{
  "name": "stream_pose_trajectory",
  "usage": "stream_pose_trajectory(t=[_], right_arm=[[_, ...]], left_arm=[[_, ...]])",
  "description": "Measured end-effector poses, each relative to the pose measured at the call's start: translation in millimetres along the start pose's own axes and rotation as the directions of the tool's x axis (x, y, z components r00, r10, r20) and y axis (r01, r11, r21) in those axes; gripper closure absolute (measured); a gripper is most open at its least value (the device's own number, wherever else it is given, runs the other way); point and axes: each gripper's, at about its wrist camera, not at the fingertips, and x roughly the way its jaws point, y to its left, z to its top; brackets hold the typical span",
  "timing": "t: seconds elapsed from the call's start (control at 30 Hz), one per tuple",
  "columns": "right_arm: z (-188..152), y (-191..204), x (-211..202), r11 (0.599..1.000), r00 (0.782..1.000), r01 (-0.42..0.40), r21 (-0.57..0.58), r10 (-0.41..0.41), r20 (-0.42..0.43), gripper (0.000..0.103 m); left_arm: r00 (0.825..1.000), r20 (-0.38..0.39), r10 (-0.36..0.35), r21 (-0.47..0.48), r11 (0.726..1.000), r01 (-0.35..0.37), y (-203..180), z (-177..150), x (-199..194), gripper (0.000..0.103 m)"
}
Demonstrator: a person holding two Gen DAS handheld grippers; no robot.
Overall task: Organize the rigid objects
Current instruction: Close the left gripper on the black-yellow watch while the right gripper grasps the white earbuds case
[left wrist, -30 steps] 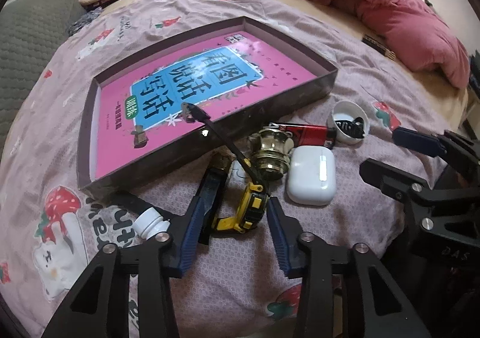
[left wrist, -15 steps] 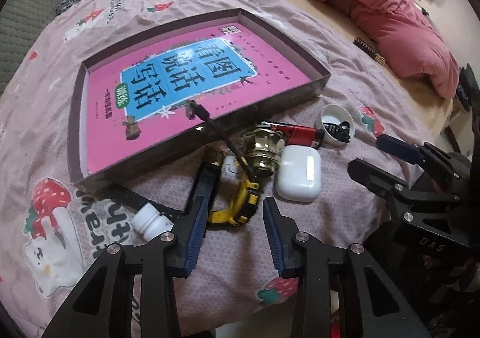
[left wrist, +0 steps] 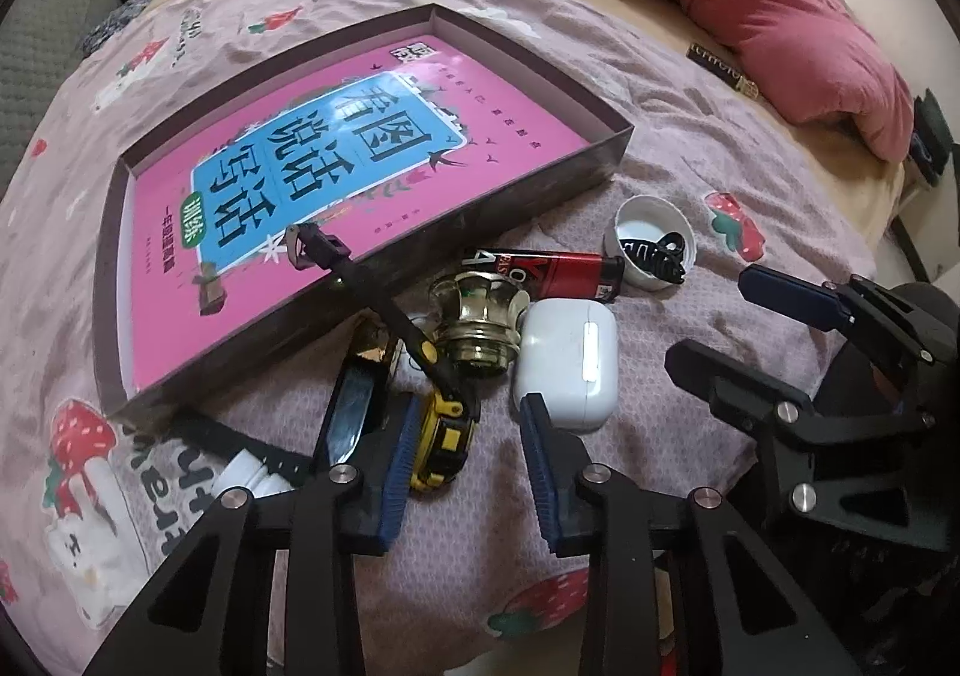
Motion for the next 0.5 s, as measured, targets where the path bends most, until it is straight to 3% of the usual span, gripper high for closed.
stream_pose_trajectory(t=[0.23, 0.5], right_arm=[[-0.2, -2.2, 3.9, 1.0, 1.0, 0.005, 0.011, -0.005, -0.015, 0.035], [-1.3, 1.2, 10.2, 1.0, 0.999, 0.002, 0.008, -0.002, -0.034, 0.035]], left_arm=[[0.998, -0.058, -0.003, -0.006, 1.0, 0.003, 5.8, 4.2, 15.9, 0.08], [0.999, -0.047, -0.01, -0.018, 1.0, 0.009, 10.9, 2.0, 24.6, 0.08]])
